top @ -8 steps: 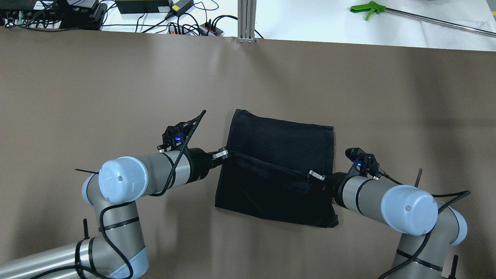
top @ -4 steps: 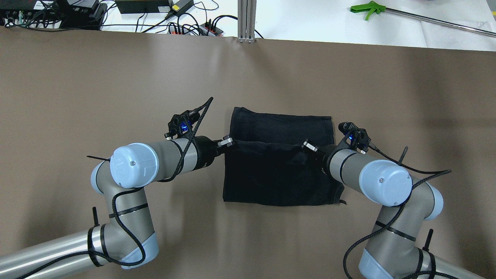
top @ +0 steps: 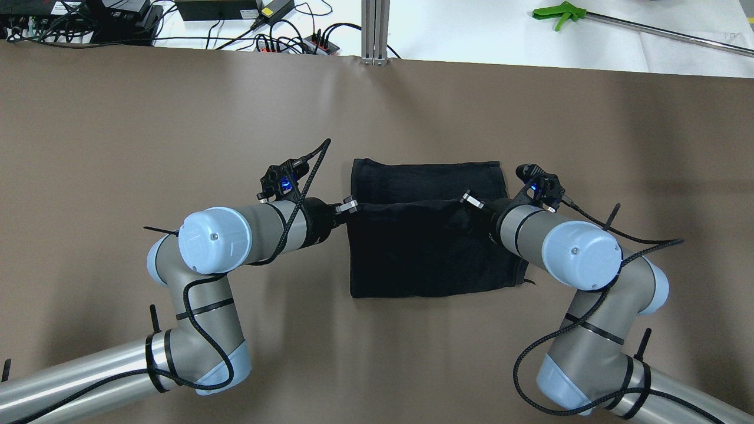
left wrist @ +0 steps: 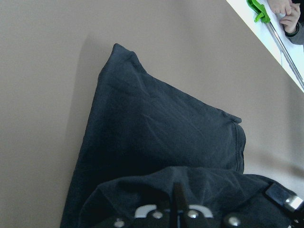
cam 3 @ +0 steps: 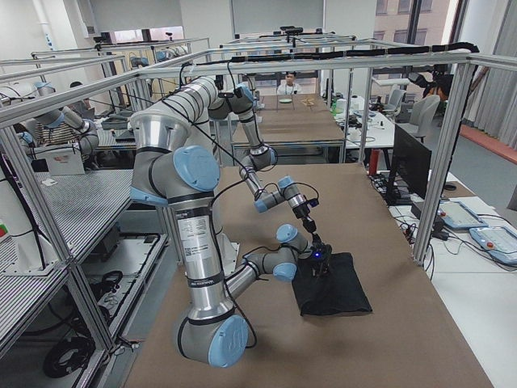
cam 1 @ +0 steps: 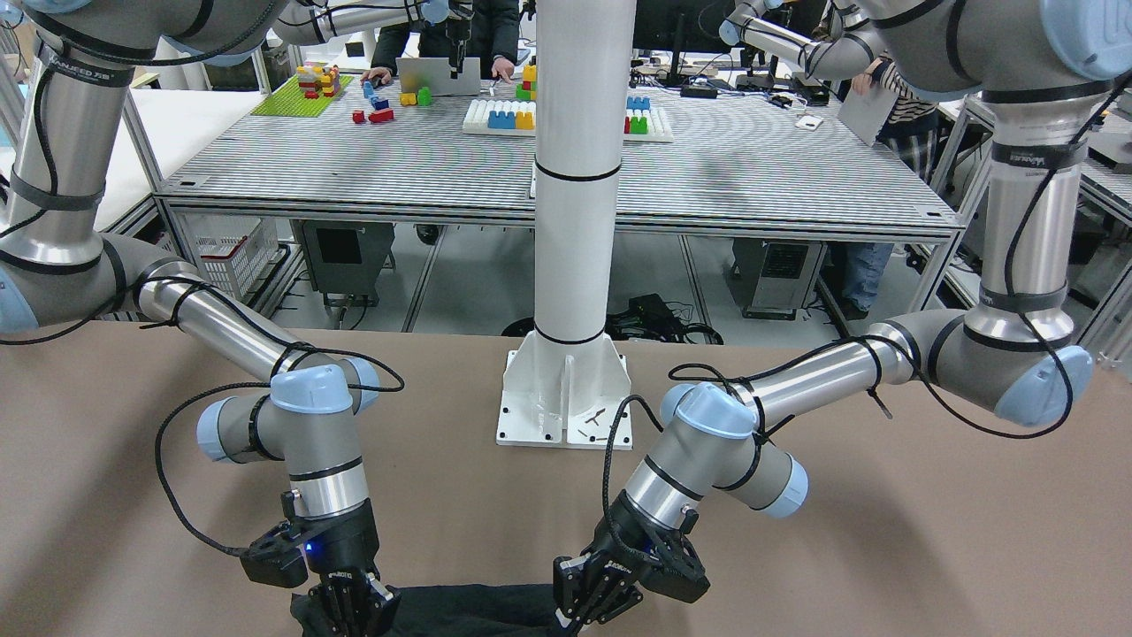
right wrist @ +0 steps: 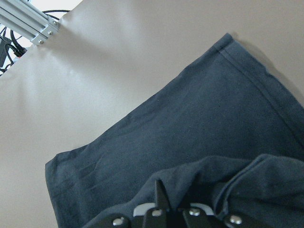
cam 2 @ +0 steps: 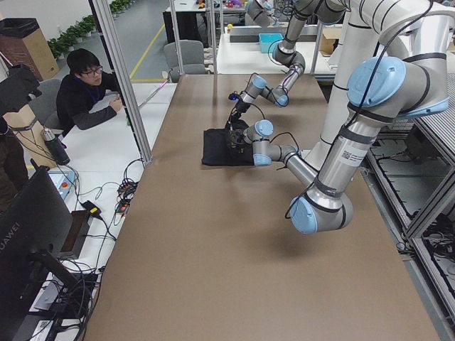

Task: Fold clothes
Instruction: 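Lay the held edge onto the shirt's far half with both grippers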

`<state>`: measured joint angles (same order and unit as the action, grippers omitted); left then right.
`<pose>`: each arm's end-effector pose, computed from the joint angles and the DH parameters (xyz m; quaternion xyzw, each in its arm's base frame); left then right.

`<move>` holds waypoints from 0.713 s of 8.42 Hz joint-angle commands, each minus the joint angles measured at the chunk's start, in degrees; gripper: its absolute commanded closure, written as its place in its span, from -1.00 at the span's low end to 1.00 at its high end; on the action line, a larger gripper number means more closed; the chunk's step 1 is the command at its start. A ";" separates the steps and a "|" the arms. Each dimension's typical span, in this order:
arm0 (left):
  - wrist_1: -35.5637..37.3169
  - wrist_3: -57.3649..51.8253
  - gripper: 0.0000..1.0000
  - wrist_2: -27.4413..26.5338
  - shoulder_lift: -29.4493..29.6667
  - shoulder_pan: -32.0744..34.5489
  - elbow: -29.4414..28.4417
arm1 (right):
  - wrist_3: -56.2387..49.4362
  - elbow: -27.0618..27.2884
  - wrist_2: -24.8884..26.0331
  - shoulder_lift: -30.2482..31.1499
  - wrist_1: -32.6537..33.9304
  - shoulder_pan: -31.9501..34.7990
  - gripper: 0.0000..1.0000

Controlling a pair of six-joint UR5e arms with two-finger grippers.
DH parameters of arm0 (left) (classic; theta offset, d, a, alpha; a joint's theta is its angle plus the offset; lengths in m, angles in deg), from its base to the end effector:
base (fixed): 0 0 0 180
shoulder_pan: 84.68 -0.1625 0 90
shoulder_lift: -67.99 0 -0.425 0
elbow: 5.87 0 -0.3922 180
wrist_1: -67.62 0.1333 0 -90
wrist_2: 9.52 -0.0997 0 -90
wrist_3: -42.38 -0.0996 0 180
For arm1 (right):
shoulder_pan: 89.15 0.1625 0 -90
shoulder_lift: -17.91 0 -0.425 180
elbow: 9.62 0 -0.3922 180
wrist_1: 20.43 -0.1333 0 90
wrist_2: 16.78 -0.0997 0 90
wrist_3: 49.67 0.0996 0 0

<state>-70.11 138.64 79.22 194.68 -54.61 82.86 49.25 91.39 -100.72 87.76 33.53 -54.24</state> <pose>0.5243 -0.4601 0.1889 0.1449 0.6476 -0.2401 0.7085 -0.4195 -0.4682 0.3050 0.1672 -0.5286 0.3376 0.7607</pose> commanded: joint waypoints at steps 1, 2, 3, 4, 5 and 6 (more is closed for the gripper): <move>-0.17 -0.37 0.44 -0.06 1.54 0.51 -2.33 | -0.12 -2.74 0.01 -1.83 -0.08 1.03 0.56; -0.26 -1.33 -0.87 -0.33 1.54 0.51 -2.85 | -0.30 -3.44 0.10 -2.09 0.01 1.21 -0.86; -0.26 -2.99 -0.89 -0.15 1.63 1.55 -3.20 | -0.30 -4.23 -0.25 -2.27 0.01 2.26 -0.88; -0.26 -3.36 -0.89 0.80 1.98 3.39 -4.08 | -1.25 -4.41 -2.25 -3.05 0.01 3.75 -0.88; -0.17 -4.32 -0.89 4.56 2.42 6.02 -5.22 | -2.66 -4.41 -6.80 -3.32 0.01 5.50 -0.88; -0.17 -5.55 -0.89 7.29 2.34 8.13 -5.40 | -3.80 -4.24 -10.59 -3.50 0.09 6.48 -0.88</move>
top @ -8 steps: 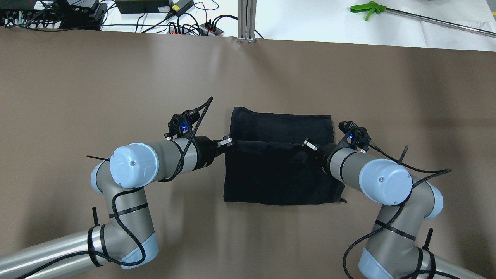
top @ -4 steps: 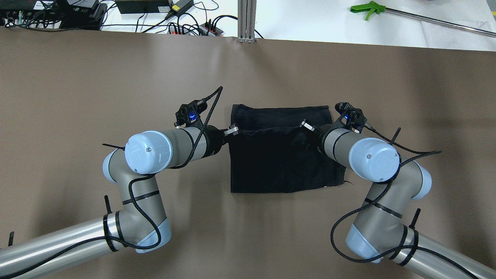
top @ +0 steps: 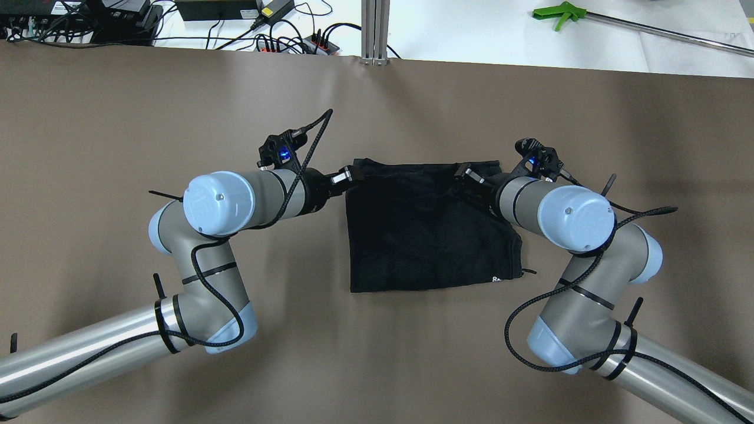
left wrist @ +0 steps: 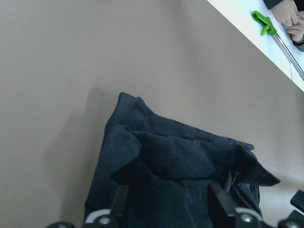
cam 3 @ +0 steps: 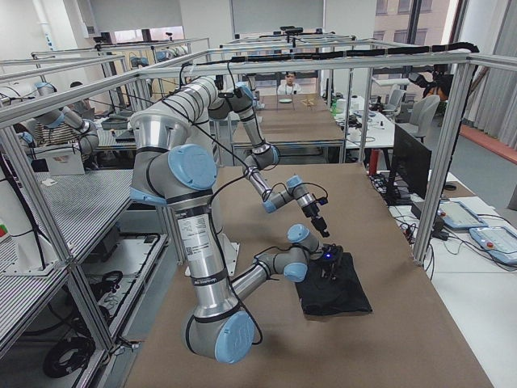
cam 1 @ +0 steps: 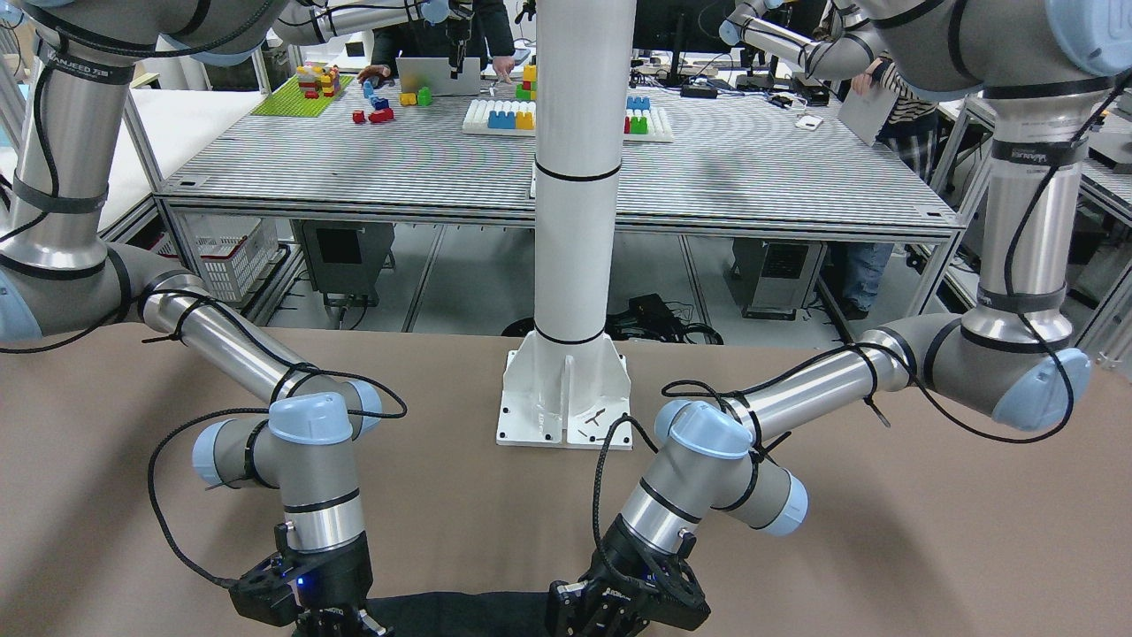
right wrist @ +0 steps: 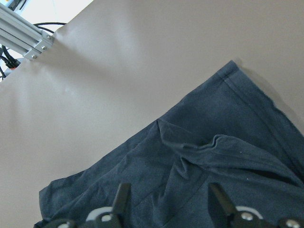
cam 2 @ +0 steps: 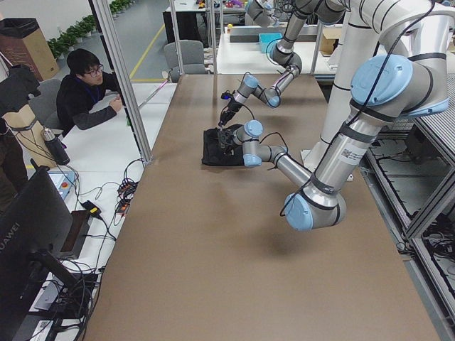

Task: Fold clothes
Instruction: 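Lay the held edge onto the shirt's far half with both grippers, then open both grippers and draw them back from the folded shirt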

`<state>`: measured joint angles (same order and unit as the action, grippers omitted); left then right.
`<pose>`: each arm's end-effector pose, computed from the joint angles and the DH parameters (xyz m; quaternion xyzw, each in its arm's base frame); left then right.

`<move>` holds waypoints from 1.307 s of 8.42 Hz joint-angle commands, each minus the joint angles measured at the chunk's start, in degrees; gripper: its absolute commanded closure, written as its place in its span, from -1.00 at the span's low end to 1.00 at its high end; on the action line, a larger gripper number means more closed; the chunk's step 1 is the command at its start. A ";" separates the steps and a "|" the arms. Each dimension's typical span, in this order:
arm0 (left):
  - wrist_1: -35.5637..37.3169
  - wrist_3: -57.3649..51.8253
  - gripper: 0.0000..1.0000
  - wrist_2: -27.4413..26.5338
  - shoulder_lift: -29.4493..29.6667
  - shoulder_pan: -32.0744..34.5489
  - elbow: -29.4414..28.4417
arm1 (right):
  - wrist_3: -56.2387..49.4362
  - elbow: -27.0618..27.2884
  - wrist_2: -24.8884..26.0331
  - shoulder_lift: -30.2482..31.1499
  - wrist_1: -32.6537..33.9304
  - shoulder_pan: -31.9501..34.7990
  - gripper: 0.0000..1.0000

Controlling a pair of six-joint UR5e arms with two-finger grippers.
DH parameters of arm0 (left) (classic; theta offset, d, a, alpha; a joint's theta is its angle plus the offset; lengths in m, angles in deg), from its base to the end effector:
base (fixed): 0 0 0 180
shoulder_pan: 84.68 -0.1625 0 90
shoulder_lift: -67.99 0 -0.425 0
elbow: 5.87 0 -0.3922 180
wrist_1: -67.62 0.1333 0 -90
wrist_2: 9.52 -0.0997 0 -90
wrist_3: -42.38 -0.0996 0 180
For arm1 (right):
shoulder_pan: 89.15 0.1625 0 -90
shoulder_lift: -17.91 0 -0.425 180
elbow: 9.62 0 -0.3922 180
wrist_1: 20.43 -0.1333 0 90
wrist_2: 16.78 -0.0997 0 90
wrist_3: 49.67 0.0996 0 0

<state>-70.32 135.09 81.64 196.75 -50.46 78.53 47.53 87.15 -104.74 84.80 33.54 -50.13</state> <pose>0.5118 -0.5068 0.1963 0.1691 0.6277 -0.2344 0.7228 -0.4099 -0.5083 0.3076 0.1635 -0.5190 0.3382 0.7678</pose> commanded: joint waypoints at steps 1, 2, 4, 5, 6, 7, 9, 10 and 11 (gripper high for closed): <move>0.04 -2.35 -0.89 5.33 0.26 4.88 -1.42 | -1.83 0.26 -6.78 -1.67 0.52 2.28 -0.88; 0.04 -2.62 -0.89 6.21 0.26 5.76 -1.43 | -1.66 0.09 -6.70 -2.38 0.87 1.06 -0.88; 0.13 -3.93 -0.89 9.89 -0.44 8.31 -1.34 | -2.62 -1.65 -6.17 -3.26 4.11 -3.15 -0.88; 0.04 -4.29 -0.89 9.99 -0.97 9.01 -1.34 | -4.10 -4.10 -6.17 -5.44 4.39 -3.34 -0.88; 0.22 -5.51 -0.89 10.08 -1.06 9.45 -1.34 | -11.77 -5.69 -6.17 -6.07 6.39 -2.65 -0.88; 0.31 -7.26 -0.89 11.30 -1.84 10.59 -1.51 | -21.51 -5.71 -6.35 -6.25 10.16 -0.20 -0.88; 0.04 -11.57 -0.89 16.47 -5.26 14.71 -0.64 | -34.89 -5.89 -7.48 -5.99 17.19 6.03 -0.88; 0.04 -14.63 -0.89 18.15 -7.54 17.69 -0.11 | -44.01 -5.63 -11.49 -4.86 20.71 10.06 -0.88; 0.22 -21.36 -0.89 19.04 -10.70 20.24 0.41 | -52.98 -5.36 -17.71 -2.67 22.39 14.54 -0.89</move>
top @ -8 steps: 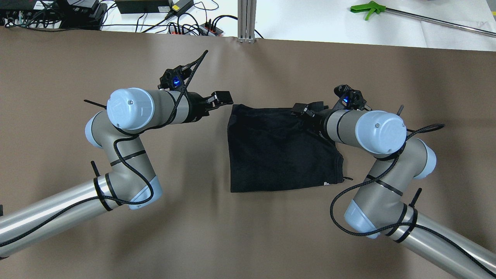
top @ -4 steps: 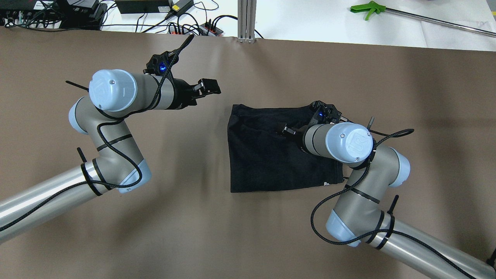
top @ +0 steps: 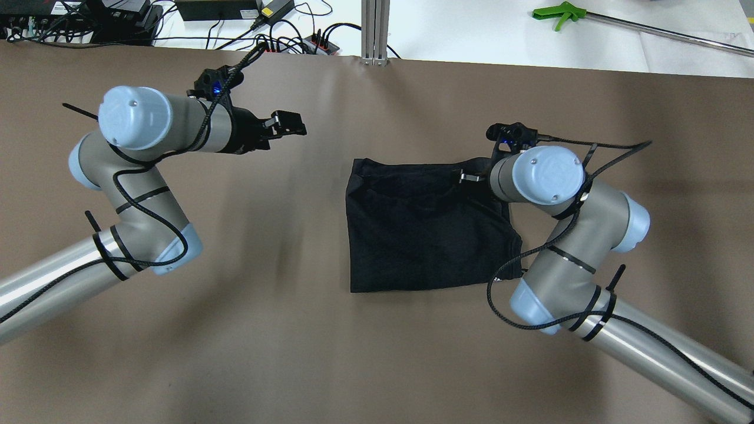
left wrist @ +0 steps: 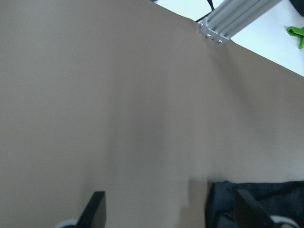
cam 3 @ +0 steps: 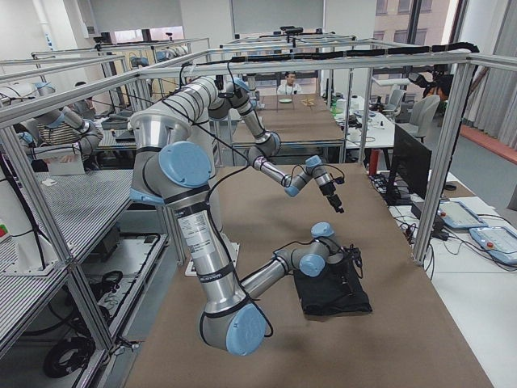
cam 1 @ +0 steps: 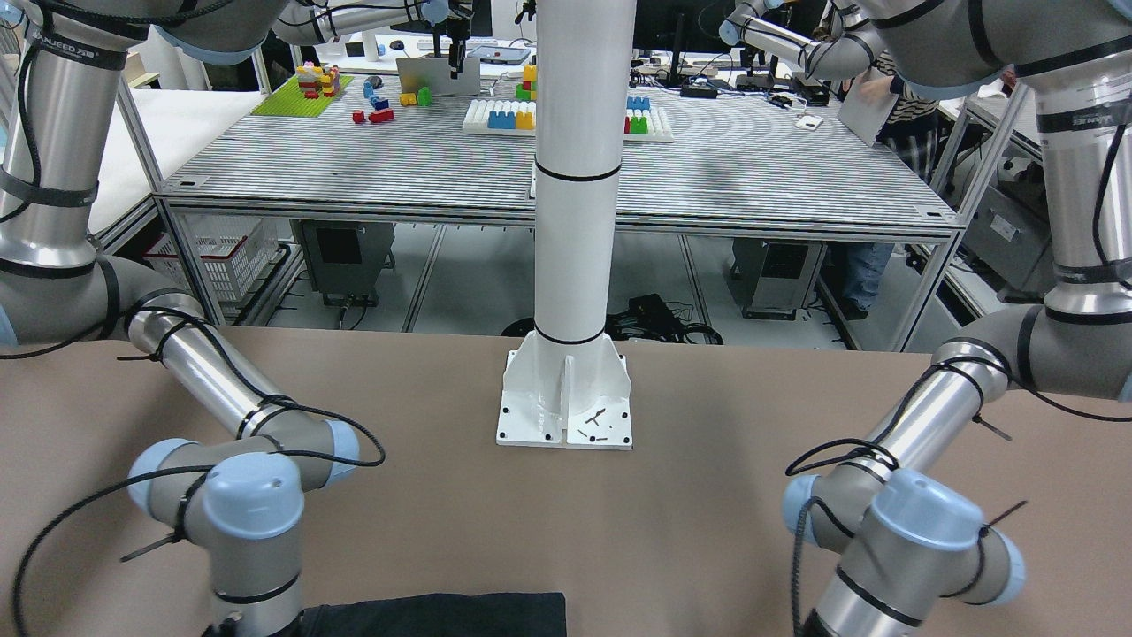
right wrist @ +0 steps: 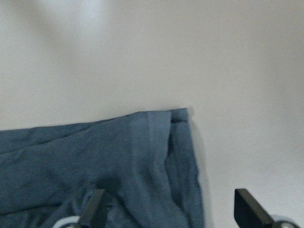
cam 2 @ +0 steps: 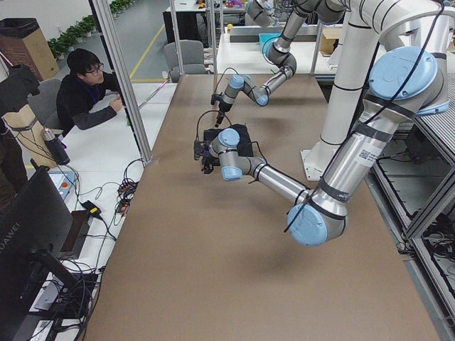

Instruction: Fold clothes

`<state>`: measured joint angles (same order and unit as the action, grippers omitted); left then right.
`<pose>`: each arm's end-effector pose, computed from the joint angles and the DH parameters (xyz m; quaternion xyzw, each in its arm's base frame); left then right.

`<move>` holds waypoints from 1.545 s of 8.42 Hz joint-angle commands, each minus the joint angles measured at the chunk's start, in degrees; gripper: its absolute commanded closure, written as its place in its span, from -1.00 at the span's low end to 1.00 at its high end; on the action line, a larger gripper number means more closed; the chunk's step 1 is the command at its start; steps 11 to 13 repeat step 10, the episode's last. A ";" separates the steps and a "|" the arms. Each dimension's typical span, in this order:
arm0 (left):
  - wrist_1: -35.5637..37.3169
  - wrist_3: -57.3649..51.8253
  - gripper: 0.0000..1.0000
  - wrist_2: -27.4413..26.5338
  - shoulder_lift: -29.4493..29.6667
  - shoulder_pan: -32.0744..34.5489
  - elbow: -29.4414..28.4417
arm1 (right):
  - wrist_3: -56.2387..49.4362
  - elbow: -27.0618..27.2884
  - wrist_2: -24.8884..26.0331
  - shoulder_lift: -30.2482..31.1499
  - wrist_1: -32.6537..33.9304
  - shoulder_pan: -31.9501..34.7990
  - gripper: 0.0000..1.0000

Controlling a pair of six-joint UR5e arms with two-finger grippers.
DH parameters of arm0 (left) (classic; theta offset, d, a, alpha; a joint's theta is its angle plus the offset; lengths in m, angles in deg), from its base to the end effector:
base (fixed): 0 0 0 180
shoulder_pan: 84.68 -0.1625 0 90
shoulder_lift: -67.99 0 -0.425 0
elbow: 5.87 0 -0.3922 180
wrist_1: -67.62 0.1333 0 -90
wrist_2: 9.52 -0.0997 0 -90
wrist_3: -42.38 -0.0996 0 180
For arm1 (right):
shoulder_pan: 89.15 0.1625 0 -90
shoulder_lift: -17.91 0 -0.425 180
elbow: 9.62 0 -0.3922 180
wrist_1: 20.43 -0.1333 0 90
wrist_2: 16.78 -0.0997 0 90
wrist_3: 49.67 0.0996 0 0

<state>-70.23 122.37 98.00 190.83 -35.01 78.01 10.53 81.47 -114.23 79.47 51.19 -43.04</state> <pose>0.3735 -0.5996 0.2724 0.1928 0.5796 -0.1800 0.7710 -0.3873 -0.5762 0.3351 0.2024 -0.3560 0.1032 0.9065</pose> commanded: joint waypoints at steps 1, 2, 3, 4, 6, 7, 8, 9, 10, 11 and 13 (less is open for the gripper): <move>1.61 -14.80 -0.89 3.57 -6.72 8.13 0.93 | -23.90 0.49 -13.33 6.34 4.59 12.28 -0.89; 4.23 -19.82 -0.89 4.18 -7.52 11.12 1.11 | -31.72 0.75 -14.94 9.25 4.07 15.38 -0.89; 7.04 -25.97 -0.89 4.10 -9.27 13.93 1.80 | -39.11 1.45 -15.05 13.28 3.98 19.24 -0.89; 11.34 -32.81 -0.89 3.58 -11.72 16.57 3.55 | -45.97 1.98 -15.05 15.85 3.97 22.75 -0.89; 16.11 -48.54 -0.89 3.14 -22.05 22.55 9.51 | -58.98 2.16 -15.05 20.95 3.97 29.43 -0.89; 16.12 -54.10 -0.89 1.13 -27.34 24.84 12.50 | -61.74 2.25 -15.66 21.58 3.97 32.51 -0.89; 16.13 -57.46 -0.89 -0.80 -30.26 27.03 13.93 | -62.21 2.51 -14.97 22.80 3.97 34.37 -0.89; 16.39 -57.58 -0.89 -1.95 -31.16 27.32 14.46 | -62.21 2.25 -14.00 23.86 3.89 34.65 -0.89; 16.39 -57.67 -0.89 -4.05 -32.04 27.32 14.47 | -62.21 2.60 -13.47 23.96 3.89 34.65 -0.89; 16.39 -57.67 -0.89 -4.05 -32.04 27.32 14.47 | -62.21 2.60 -13.47 23.96 3.89 34.65 -0.89; 16.39 -57.67 -0.89 -4.05 -32.04 27.32 14.47 | -62.21 2.60 -13.47 23.96 3.89 34.65 -0.89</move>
